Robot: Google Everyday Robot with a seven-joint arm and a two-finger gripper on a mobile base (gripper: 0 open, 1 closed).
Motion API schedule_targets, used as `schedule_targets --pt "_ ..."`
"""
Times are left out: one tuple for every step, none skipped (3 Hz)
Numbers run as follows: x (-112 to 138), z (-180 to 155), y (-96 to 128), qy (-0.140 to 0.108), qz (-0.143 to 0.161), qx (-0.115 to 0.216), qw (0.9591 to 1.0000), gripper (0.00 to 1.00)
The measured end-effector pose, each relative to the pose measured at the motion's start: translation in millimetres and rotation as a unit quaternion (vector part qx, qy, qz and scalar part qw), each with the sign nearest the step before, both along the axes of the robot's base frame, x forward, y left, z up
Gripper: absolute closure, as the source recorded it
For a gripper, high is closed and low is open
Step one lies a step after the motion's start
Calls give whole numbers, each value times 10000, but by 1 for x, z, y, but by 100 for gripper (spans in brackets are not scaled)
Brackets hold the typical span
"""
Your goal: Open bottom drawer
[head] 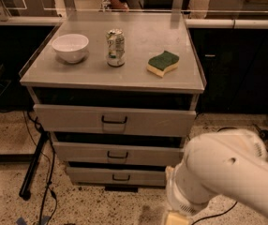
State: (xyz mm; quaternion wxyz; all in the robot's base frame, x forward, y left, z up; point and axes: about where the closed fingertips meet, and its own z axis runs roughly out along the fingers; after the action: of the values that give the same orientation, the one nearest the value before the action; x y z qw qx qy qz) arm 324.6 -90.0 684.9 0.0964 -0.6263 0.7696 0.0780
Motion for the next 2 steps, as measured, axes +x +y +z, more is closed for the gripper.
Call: schedule_targets --pt "-12 -71 21 320 -103 346 9988 0" --pt "-7 -132 43 607 -230 670 9956 0"
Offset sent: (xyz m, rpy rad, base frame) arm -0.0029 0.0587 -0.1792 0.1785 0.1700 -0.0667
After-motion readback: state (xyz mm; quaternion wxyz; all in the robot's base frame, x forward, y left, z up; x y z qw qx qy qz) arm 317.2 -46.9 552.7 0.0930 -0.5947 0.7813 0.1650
